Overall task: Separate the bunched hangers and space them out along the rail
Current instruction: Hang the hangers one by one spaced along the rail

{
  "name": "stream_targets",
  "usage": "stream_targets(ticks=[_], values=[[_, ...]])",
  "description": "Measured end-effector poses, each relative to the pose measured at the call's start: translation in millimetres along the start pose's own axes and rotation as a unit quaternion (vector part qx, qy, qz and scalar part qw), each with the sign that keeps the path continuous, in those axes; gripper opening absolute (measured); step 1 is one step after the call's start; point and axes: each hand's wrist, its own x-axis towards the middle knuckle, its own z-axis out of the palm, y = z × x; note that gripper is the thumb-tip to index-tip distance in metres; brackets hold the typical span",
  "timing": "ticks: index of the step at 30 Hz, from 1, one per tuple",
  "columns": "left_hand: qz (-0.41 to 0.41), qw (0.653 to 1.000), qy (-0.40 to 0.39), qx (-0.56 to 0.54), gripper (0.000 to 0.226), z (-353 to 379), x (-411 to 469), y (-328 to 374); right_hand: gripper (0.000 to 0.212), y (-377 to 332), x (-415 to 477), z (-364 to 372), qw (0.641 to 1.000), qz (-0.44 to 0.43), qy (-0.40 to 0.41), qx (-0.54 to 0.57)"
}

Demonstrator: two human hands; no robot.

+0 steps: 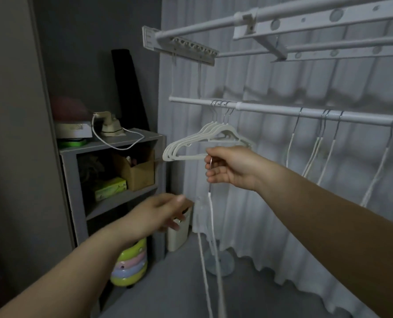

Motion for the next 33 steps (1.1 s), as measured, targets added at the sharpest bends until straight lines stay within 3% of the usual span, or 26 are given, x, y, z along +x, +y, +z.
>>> stream_targets(ticks=[3,7,12,16,21,24,27,30,33], values=[[-0.025,0.994,-0.082,0.064,0.052,4.1,-9.2,-0.6,0.031,3.6,-0.2,26.2,0.998,-0.003,0.045,0.040],[0.010,0.985,-0.076,0.154,0.079,8.2,-9.9,-11.6,0.032,13.6,-1.6,47.7,0.990,-0.024,0.105,0.089],[0.097,0.971,-0.039,0.213,0.045,7.0,-1.3,-23.2,0.027,19.5,-5.1,41.8,0.984,-0.024,0.168,0.058],[0.097,0.974,-0.063,0.197,0.033,-1.1,19.8,-21.2,0.020,17.7,-1.8,20.2,0.972,-0.019,0.220,-0.074],[0.089,0.985,-0.065,0.133,0.027,6.3,62.7,-10.2,0.019,13.8,14.1,-21.9,0.930,-0.040,0.284,-0.229],[0.105,0.986,-0.044,0.124,0.025,15.7,97.5,4.7,0.027,4.5,28.1,-57.3,0.878,-0.065,0.293,-0.373],[0.129,0.986,-0.026,0.105,0.025,26.3,133.9,28.4,0.041,-8.2,45.3,-99.6,0.764,-0.074,0.286,-0.574],[0.146,0.985,0.001,0.094,0.024,39.0,172.3,57.0,0.051,-20.1,58.8,-143.0,0.642,-0.071,0.290,-0.706],[0.157,0.985,0.030,0.063,0.026,53.3,209.7,82.7,0.058,-31.5,71.6,-186.0,0.568,-0.096,0.299,-0.761]])
